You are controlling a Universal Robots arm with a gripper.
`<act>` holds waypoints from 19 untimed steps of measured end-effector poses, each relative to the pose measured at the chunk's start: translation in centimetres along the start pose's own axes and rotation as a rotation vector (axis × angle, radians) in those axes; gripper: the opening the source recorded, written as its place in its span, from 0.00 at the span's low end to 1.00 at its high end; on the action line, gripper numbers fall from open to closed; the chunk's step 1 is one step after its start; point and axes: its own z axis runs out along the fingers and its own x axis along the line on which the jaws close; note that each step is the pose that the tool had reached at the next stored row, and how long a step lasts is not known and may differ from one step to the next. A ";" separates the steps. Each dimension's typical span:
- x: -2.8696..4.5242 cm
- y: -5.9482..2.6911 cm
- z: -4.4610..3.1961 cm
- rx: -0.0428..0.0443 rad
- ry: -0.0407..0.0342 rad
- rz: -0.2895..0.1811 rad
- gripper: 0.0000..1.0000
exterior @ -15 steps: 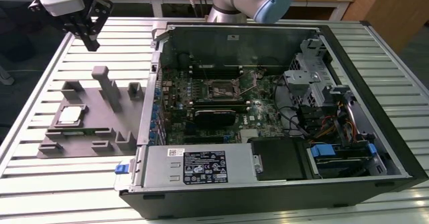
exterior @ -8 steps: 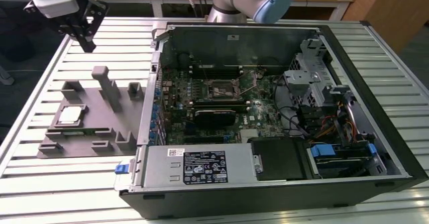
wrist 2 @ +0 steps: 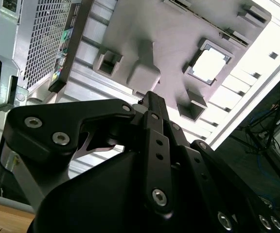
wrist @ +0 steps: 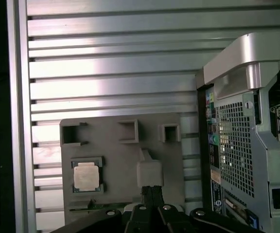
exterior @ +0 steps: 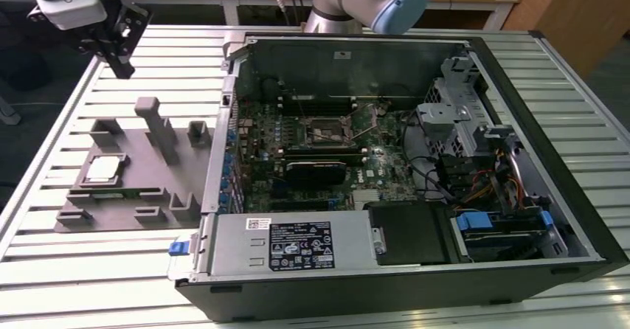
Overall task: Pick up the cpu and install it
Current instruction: 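Reach for the cpu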
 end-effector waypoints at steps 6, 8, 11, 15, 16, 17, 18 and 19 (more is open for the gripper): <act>0.68 -0.06 0.27 0.0000 0.0000 0.000 0.11; 0.92 -0.09 0.37 0.0000 0.0000 0.000 0.11; 1.25 -0.12 0.50 0.0000 0.0000 0.000 0.11; 1.69 -0.16 0.68 -0.0001 -0.0001 0.000 0.11; 1.81 -0.17 0.72 0.0000 -0.0001 0.000 0.11; 1.91 -0.18 0.77 -0.0001 -0.0001 0.000 0.11; 2.02 -0.19 0.81 -0.0001 -0.0001 0.000 0.11; 2.13 -0.20 0.85 0.0000 0.0000 0.000 0.11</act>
